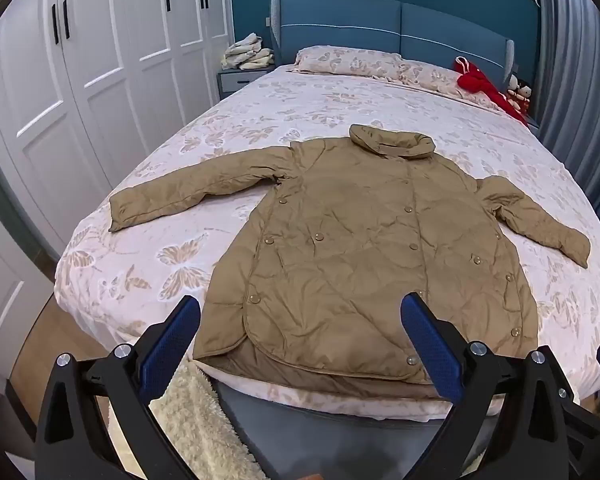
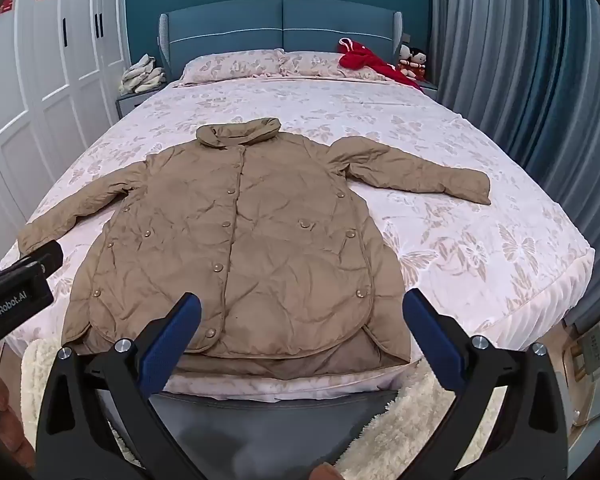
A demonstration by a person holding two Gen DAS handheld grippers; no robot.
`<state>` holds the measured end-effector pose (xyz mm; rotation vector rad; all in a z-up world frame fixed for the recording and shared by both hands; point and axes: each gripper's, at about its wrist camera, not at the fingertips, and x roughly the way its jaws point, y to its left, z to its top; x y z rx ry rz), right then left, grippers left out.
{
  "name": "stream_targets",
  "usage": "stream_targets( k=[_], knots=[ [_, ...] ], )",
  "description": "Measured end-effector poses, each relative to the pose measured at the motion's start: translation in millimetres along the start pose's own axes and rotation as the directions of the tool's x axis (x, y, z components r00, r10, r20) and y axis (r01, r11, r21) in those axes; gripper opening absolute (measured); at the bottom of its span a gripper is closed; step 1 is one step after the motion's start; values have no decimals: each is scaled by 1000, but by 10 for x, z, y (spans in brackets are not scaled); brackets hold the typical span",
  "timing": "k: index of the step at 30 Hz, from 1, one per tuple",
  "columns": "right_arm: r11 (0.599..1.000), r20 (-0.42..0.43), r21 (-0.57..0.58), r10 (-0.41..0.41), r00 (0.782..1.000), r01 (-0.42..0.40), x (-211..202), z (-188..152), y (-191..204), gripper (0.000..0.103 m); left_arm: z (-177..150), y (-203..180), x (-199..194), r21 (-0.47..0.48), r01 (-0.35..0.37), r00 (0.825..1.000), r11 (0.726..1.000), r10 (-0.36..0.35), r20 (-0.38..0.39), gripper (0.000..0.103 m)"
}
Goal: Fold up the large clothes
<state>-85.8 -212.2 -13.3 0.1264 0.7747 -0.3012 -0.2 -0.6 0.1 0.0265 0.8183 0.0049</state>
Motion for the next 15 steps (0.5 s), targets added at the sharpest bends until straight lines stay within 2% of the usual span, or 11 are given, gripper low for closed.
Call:
stream_targets(
  k=[15],
  knots=[
    [1000,4,-14,14,1000,-14,-3,43,18,98,-25,-60,39,28,4,1000,1000,-4,-2,98]
  ],
)
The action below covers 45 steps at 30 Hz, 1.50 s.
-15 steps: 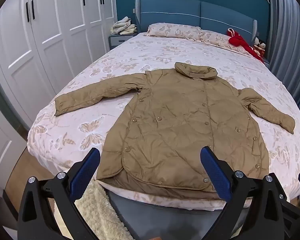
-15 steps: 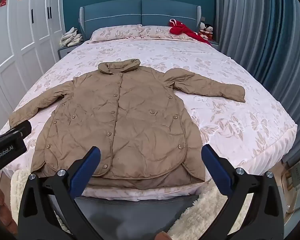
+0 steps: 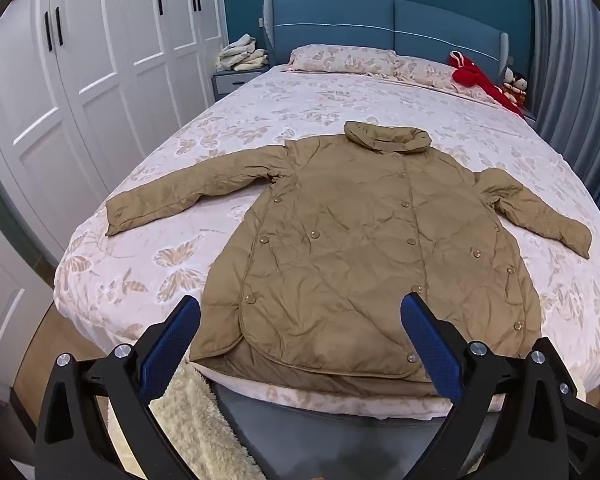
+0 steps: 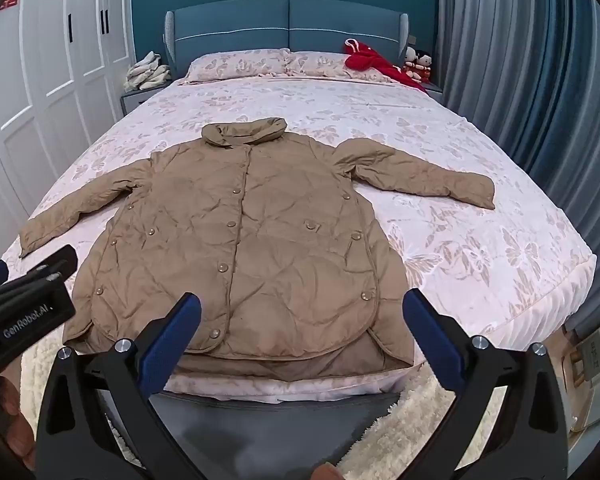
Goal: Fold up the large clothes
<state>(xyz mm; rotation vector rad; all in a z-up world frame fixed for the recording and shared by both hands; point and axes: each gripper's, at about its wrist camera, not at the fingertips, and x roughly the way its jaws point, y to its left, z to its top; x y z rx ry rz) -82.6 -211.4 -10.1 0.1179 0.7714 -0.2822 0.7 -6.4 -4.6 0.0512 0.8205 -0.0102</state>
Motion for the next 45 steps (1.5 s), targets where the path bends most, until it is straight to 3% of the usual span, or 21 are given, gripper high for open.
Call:
stream_targets(
  k=[11,27,45],
  knots=[
    [1000,-44,18,20,999,-19,2,8,11,98,35,-22,-82,13,-8,1000,1000,8,10,98],
    [999,-81,13,33,996,-32,-148,-1,34,98,-126,160,-180,10,-15,998,1000,16,-68,98],
    [999,-78,9,42,996,-41,-125,-2,67,98,-100,168,-159,1,-20,998,1000,20,-54,98]
  ],
)
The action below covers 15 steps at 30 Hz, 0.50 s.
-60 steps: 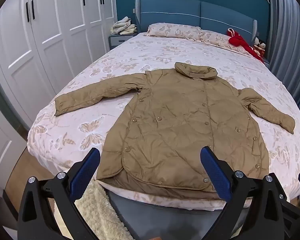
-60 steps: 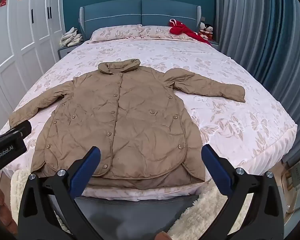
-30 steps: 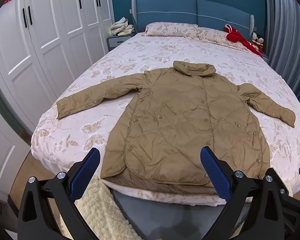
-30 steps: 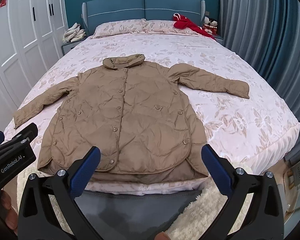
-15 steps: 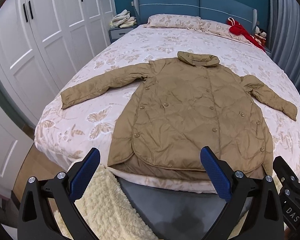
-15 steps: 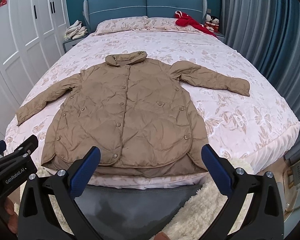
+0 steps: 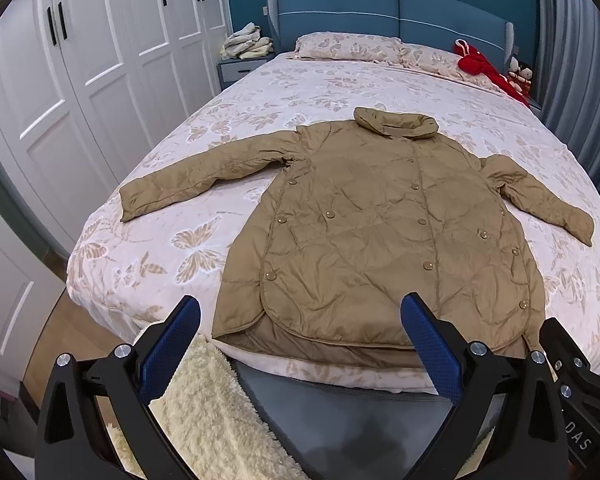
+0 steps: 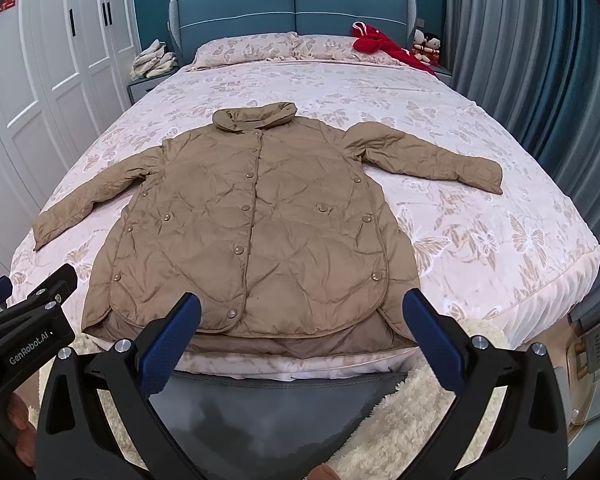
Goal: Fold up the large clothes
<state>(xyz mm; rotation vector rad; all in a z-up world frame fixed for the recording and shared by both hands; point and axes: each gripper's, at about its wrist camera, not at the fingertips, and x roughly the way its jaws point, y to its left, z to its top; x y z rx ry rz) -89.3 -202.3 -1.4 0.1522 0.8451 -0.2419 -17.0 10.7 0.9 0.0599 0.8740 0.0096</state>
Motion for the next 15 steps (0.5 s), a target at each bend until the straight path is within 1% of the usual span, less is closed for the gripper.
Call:
stream_targets(
  k=[2,15],
  knots=[
    [1000,0,-3,-2,1000,2,3,3,3,98,2,-3,7,-8,-16,1000,1000,16,2,98],
    [1000,-12,10,1,1000,-1,79,67,-56,98,17,-107,84,17,-13,1000,1000,13,2,98]
  ],
)
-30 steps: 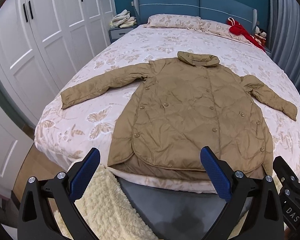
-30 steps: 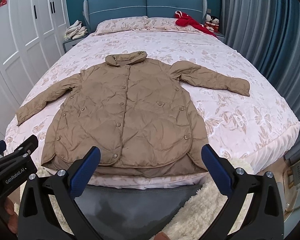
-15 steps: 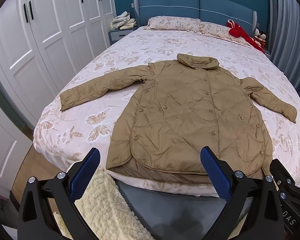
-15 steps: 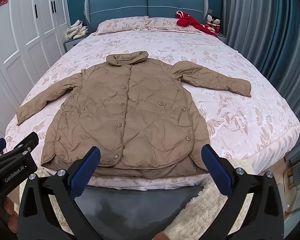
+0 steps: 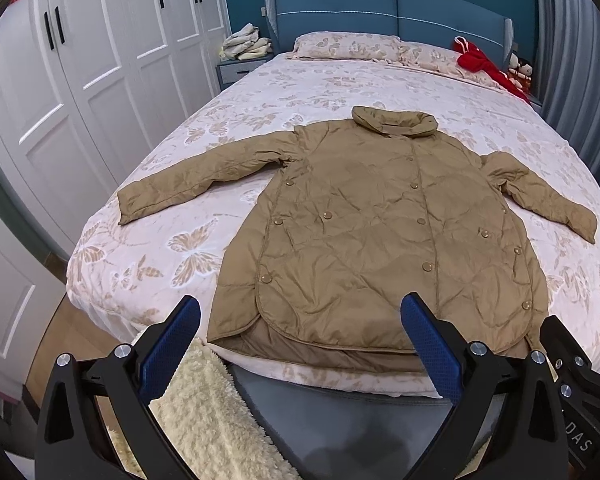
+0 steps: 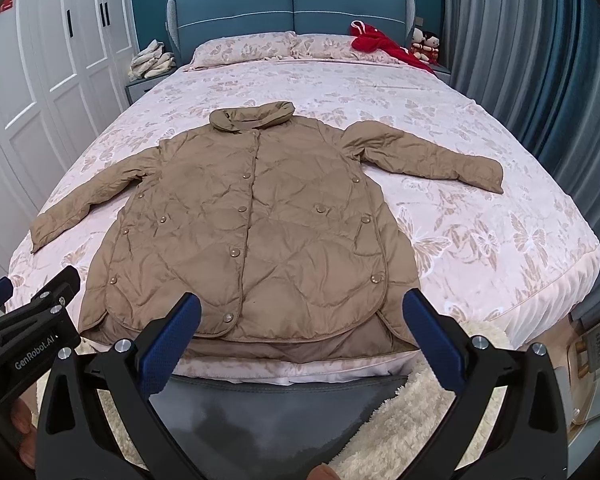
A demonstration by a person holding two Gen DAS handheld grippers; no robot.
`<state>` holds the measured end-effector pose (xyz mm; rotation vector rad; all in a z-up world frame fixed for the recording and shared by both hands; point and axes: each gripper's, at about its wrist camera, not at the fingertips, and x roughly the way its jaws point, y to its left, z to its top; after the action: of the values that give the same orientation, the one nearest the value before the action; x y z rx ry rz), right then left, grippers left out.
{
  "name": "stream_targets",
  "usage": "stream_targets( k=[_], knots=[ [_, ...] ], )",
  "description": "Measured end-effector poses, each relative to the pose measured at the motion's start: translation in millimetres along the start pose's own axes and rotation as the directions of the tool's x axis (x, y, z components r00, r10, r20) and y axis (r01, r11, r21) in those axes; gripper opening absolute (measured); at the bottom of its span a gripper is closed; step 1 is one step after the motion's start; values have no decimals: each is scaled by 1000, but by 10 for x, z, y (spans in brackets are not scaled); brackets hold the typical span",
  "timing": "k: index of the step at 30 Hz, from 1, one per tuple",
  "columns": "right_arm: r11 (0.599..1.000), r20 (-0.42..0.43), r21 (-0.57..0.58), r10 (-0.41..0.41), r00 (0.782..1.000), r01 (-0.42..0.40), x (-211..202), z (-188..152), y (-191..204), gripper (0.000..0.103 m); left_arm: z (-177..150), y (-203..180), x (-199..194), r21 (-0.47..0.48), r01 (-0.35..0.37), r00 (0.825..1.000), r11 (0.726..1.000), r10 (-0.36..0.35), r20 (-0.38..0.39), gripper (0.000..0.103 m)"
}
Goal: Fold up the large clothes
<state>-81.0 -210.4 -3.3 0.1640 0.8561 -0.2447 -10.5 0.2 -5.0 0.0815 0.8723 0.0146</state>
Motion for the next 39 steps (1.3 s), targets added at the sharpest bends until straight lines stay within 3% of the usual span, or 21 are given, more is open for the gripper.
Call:
stream_targets(
  k=[10,25,39],
  knots=[
    [1000,0,7,-3,1000,3,60,2,-32,98,-12,-72,37,2,41,999,999,-41,-5,98],
    [1000,-4,7,-3,1000,3,72,3,-37,98,18,-31,102,-33,5,1000,999,-6,-18,98],
    [1000,-9,12,-13,1000,13,277,73,-131,98,130,-179,257,-28,49,998,998,-50,-42,98]
  ],
)
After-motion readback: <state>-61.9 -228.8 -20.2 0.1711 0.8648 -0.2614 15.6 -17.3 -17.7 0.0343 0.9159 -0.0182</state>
